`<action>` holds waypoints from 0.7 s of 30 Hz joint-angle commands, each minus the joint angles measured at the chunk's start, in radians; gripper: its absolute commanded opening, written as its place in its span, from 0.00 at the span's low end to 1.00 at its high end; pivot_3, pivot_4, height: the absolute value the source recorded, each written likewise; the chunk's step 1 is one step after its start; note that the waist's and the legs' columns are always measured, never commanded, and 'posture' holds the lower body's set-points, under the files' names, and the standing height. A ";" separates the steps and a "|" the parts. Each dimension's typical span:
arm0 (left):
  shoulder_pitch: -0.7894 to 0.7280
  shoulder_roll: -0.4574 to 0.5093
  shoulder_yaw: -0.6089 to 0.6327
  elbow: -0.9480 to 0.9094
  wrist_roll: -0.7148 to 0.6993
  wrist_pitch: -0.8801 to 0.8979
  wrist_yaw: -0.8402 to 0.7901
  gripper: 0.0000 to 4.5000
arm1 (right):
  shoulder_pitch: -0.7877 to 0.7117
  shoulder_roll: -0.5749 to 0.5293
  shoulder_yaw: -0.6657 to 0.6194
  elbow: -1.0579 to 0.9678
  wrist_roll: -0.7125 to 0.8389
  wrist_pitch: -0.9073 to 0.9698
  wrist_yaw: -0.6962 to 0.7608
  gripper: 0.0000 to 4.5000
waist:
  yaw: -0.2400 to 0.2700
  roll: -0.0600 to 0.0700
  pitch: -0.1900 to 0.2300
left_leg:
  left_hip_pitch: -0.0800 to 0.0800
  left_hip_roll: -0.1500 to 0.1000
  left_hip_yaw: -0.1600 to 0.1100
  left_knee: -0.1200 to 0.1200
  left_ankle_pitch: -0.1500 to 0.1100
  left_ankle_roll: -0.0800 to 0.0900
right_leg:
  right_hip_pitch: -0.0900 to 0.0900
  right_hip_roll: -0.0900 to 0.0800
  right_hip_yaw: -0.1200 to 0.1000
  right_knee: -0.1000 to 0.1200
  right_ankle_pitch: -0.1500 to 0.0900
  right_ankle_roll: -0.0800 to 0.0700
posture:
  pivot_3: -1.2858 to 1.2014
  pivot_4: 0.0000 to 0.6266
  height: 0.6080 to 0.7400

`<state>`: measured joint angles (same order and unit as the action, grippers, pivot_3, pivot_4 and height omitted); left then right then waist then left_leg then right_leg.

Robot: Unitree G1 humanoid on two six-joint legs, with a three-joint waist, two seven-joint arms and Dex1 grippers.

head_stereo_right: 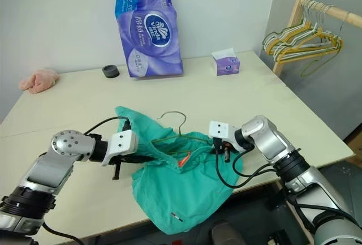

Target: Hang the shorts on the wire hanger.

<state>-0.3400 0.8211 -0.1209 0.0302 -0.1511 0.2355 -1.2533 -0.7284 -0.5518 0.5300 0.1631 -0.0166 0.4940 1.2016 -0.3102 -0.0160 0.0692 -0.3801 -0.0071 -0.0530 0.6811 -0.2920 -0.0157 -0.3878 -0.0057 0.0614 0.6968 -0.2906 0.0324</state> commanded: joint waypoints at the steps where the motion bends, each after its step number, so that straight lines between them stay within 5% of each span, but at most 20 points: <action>1: -0.064 -0.040 0.117 0.036 -0.136 0.112 0.038 0.27 | -0.006 0.008 -0.064 -0.077 0.044 0.026 0.002 0.00 | -0.002 -0.001 -0.001 | 0.000 0.000 -0.001 0.000 0.000 0.000 | 0.000 0.000 -0.001 0.000 0.000 0.000 | 0.39 0.01 1.00; 8: -0.060 0.010 0.177 0.119 -0.187 0.125 -0.035 0.77 | 0.011 -0.017 -0.095 -0.142 0.074 0.085 0.011 0.00 | -0.021 -0.001 -0.002 | 0.000 0.000 -0.003 0.000 0.000 0.000 | 0.000 0.000 -0.002 0.000 0.000 0.000 | 0.38 0.01 1.00; 21: -0.133 0.016 0.078 0.287 -0.020 -0.163 -0.044 0.77 | 0.027 -0.077 -0.094 -0.216 0.101 0.115 0.042 0.00 | -0.022 -0.001 -0.002 | -0.001 0.000 -0.003 0.000 0.000 0.000 | 0.000 0.000 -0.003 0.000 0.000 0.000 | 0.38 0.02 1.00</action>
<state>-0.4443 0.8431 -0.0384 0.3126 -0.1905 0.1247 -1.3118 -0.6889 -0.6241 0.4628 -0.0074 0.0623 0.6078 1.2380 -0.3321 -0.0170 0.0669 -0.3806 -0.0071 -0.0562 0.6811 -0.2919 -0.0158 -0.3878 -0.0062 0.0588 0.6967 -0.2906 0.0324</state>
